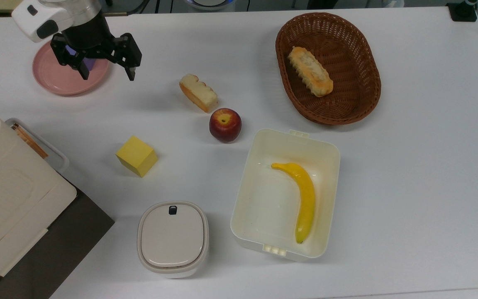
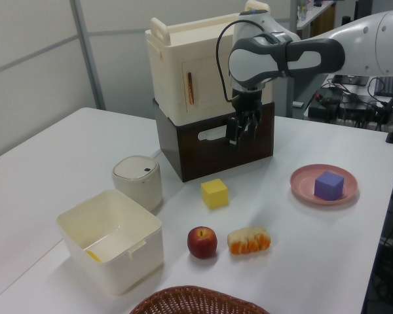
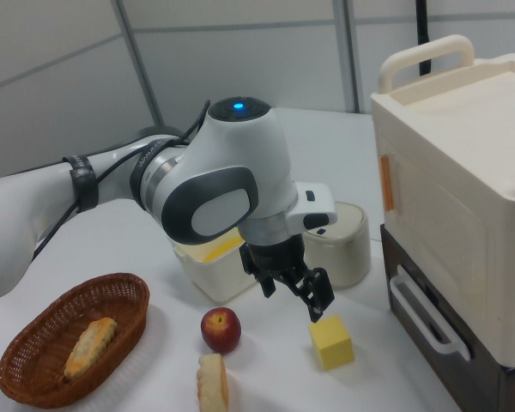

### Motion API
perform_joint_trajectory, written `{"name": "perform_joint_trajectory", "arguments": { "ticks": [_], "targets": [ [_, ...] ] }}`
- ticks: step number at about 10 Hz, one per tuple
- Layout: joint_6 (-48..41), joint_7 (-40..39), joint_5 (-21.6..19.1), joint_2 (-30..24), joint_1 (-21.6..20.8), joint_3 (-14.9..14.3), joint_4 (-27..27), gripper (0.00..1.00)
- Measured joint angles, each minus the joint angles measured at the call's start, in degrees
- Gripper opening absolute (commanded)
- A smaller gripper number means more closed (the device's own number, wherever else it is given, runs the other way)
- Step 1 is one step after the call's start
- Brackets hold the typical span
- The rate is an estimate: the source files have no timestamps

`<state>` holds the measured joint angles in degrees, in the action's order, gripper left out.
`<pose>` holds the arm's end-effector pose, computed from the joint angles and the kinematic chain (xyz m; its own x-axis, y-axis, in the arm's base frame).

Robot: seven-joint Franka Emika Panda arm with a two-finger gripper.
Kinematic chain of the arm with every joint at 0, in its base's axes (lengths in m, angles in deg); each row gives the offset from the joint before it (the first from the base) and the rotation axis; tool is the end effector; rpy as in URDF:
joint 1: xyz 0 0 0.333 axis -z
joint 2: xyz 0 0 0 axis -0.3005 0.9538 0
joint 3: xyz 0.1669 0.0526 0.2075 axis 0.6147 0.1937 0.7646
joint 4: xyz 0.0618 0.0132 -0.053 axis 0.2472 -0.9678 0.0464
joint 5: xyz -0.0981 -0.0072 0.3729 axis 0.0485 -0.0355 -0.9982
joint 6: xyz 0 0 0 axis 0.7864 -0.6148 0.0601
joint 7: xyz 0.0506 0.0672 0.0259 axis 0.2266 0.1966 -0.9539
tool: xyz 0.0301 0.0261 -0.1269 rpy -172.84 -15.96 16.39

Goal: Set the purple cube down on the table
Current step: 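Move the gripper over the purple cube on the pink plate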

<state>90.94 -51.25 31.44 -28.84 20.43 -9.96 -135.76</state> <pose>0.5925 -0.1621 0.4421 0.9964 -0.0407 0.0738 -0.0380 -0.9986 -0.0374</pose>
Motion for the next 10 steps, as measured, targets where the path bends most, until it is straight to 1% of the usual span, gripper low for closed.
{"name": "perform_joint_trajectory", "arguments": {
  "ticks": [3,5,6,7,8,10],
  "targets": [
    [-1.95,-0.09,0.9,-0.1,0.42,-0.32,0.54,1.0],
    [-6.91,-1.18,1.34,-0.26,0.65,-2.28,2.78,1.0],
    [-10.52,-3.67,1.87,-0.42,0.7,-4.26,3.39,1.0],
    [-13.44,-5.85,3.04,-0.45,0.79,-5.64,3.43,1.0],
    [-16.7,-8.65,5.04,-0.39,1.57,-6.94,3.34,1.0],
    [-18.35,-11.92,7.46,0.06,4.55,-7.22,2.39,1.0]
  ]
}}
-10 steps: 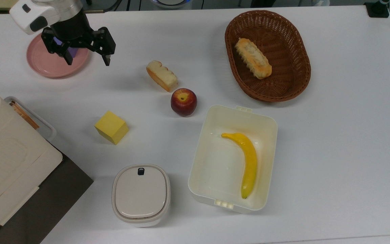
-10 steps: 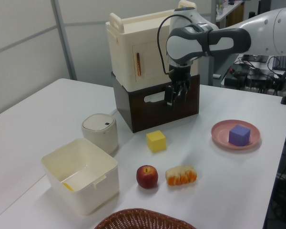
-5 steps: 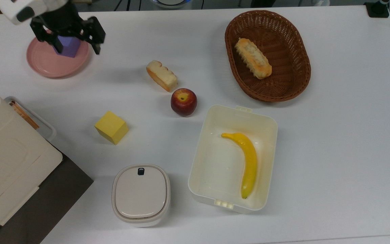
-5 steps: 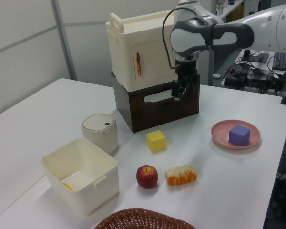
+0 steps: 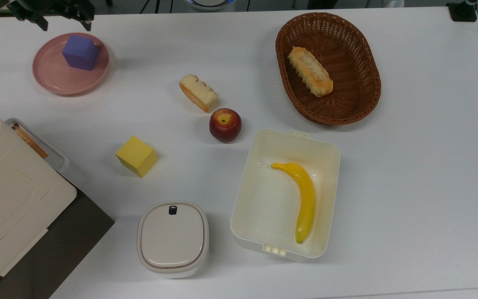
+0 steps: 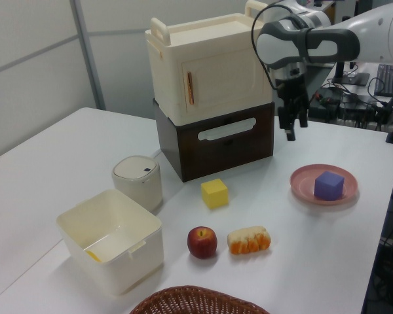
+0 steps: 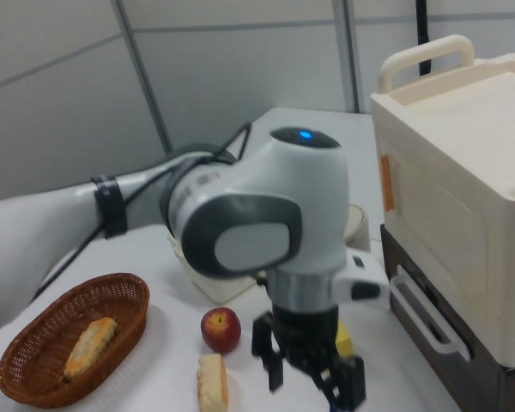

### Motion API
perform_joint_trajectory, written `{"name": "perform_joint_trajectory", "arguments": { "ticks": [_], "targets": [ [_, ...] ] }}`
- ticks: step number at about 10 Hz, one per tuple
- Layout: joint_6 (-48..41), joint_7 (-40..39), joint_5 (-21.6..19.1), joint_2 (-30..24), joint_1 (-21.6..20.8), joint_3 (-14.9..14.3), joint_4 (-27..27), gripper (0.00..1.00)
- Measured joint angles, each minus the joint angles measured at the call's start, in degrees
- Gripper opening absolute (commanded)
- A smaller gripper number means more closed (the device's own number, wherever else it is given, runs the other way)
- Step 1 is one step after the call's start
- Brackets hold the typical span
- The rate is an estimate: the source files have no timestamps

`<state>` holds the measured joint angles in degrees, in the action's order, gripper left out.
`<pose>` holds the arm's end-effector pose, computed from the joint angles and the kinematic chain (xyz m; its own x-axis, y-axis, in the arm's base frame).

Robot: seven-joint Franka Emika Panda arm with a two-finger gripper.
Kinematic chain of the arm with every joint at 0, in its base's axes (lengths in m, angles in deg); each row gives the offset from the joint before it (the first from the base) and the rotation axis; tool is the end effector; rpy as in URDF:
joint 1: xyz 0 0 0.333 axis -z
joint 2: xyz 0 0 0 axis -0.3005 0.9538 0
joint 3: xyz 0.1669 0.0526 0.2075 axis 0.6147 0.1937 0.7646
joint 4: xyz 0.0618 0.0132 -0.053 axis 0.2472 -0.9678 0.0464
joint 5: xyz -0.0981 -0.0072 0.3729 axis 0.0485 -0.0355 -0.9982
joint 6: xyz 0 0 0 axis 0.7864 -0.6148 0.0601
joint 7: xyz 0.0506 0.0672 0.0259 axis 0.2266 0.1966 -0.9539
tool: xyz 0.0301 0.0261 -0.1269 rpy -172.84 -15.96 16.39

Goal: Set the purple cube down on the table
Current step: 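Move the gripper over the purple cube on the pink plate, then lower the gripper and close it on the purple cube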

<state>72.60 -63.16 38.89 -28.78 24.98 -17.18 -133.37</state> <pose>0.5077 -0.2695 0.4405 0.9735 -0.0096 -0.2285 -0.0135 -0.9998 -0.0159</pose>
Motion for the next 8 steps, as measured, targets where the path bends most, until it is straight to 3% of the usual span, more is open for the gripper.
{"name": "perform_joint_trajectory", "arguments": {
  "ticks": [4,8],
  "targets": [
    [-0.04,-5.17,4.76,3.79,3.5,-0.03,-4.36,1.0],
    [-0.03,-5.39,5.25,10.31,3.77,-0.01,-5.33,1.0]
  ]
}}
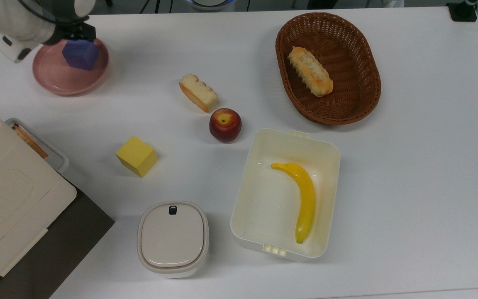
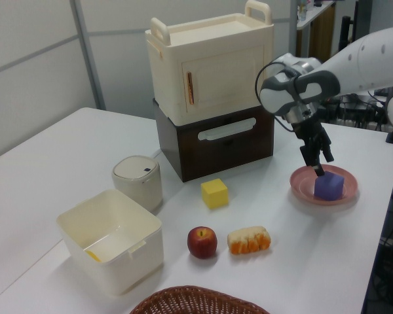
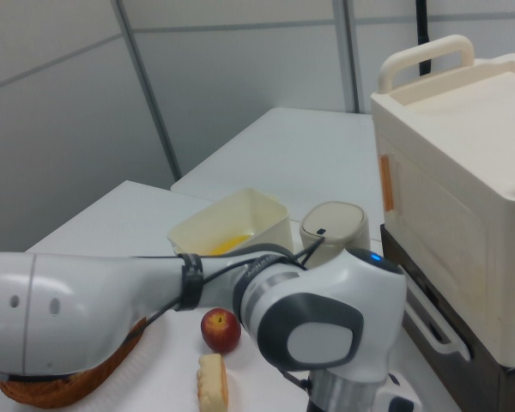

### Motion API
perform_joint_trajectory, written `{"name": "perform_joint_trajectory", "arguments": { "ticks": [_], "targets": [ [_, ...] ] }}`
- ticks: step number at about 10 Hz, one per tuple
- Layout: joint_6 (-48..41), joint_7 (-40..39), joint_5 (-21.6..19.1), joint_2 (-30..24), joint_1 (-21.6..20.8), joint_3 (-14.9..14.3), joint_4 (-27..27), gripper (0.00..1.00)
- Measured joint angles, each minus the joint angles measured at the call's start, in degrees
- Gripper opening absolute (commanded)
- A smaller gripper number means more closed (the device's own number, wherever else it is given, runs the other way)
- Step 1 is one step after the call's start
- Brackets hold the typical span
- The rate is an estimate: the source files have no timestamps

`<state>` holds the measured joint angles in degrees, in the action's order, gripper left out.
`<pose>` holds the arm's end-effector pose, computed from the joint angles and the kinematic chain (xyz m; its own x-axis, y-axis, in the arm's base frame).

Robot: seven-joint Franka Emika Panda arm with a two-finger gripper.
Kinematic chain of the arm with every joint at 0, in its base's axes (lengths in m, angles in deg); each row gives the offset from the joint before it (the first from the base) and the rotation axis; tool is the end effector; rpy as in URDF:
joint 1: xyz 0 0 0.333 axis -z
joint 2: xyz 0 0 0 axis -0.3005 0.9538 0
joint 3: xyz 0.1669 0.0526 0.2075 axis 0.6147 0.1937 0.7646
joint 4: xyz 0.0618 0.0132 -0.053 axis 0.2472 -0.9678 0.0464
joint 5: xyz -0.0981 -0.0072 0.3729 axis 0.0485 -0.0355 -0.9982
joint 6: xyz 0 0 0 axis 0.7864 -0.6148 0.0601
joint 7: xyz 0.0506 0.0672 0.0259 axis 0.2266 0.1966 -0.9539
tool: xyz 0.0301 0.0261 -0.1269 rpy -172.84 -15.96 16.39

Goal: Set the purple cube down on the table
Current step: 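Lower the gripper and close it on the purple cube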

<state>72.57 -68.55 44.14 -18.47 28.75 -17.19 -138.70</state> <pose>0.4719 -0.3078 0.3076 0.8612 0.0435 -0.5065 0.0187 -0.9984 -0.0540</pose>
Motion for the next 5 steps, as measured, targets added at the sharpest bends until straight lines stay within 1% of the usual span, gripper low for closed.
{"name": "perform_joint_trajectory", "arguments": {
  "ticks": [2,3,4,5],
  "targets": [
    [0.0,0.0,0.02,2.44,0.0,0.0,0.04,0.99],
    [0.07,0.0,0.04,3.13,0.0,0.0,0.09,0.82],
    [0.08,0.01,0.05,3.58,0.0,0.0,0.12,0.48],
    [0.1,0.01,0.71,4.04,-0.04,0.03,0.13,0.19]
  ]
}}
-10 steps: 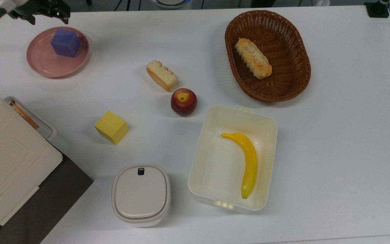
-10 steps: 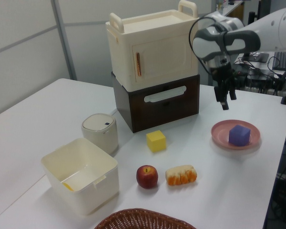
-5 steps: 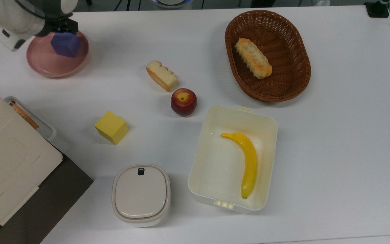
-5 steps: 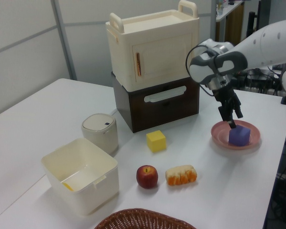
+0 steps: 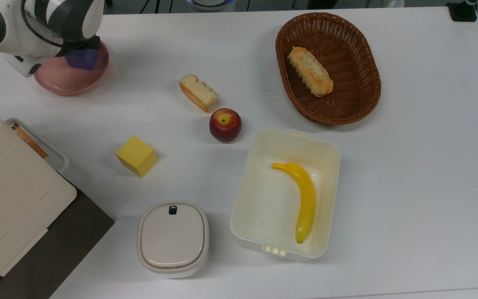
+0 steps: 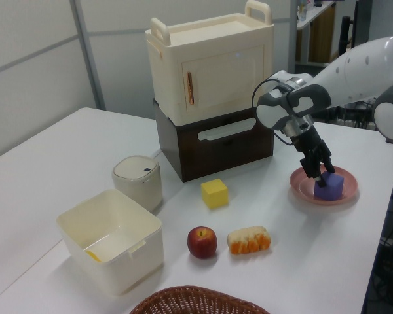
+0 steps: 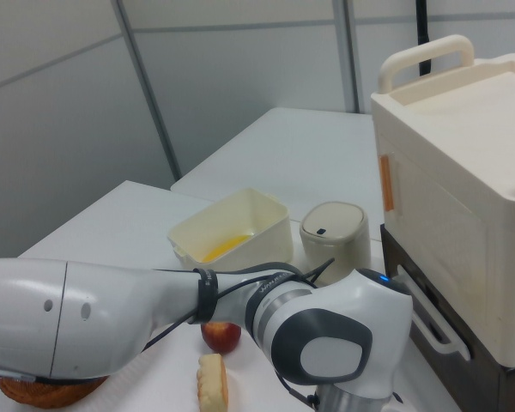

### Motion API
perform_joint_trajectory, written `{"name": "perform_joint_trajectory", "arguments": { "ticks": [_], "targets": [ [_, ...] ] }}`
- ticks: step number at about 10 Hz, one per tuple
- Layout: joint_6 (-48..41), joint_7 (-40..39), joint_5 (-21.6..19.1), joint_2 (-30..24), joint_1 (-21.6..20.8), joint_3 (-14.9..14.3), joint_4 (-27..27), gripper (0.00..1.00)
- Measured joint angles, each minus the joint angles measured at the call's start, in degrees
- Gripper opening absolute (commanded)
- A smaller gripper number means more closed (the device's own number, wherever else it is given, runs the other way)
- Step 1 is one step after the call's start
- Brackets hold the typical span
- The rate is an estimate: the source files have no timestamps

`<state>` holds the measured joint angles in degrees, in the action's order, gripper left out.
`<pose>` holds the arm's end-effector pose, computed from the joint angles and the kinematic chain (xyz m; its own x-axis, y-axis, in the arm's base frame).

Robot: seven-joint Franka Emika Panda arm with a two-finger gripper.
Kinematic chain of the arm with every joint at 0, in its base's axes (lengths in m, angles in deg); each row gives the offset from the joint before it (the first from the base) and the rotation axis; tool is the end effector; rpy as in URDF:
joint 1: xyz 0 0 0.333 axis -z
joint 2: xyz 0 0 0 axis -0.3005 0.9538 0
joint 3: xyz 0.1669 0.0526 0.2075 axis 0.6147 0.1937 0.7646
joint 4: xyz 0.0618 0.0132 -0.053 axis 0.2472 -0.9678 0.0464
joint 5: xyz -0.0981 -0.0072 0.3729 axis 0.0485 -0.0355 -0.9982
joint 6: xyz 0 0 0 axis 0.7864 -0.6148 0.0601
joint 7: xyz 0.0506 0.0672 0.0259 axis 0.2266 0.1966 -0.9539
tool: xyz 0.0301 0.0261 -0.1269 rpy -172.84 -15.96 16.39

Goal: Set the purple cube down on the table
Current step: 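Lower the gripper and close it on the purple cube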

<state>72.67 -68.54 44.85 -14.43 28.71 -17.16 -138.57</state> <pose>0.4693 -0.3084 0.2721 0.8221 0.0516 -0.5670 0.0223 -0.9980 -0.0586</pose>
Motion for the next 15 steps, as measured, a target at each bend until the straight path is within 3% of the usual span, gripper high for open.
{"name": "perform_joint_trajectory", "arguments": {
  "ticks": [2,7,8,9,15],
  "targets": [
    [0.03,0.02,1.41,0.39,-0.09,0.18,0.17,0.02],
    [-1.16,0.02,2.84,-1.9,-1.09,0.41,4.42,0.02],
    [-3.13,0.03,2.81,-2.75,-2.36,0.44,5.86,0.35],
    [-4.56,0.05,2.81,-3.51,-3.7,0.48,6.84,0.99],
    [-4.91,0.07,5.04,-0.57,-3.94,0.47,4.83,1.0]
  ]
}}
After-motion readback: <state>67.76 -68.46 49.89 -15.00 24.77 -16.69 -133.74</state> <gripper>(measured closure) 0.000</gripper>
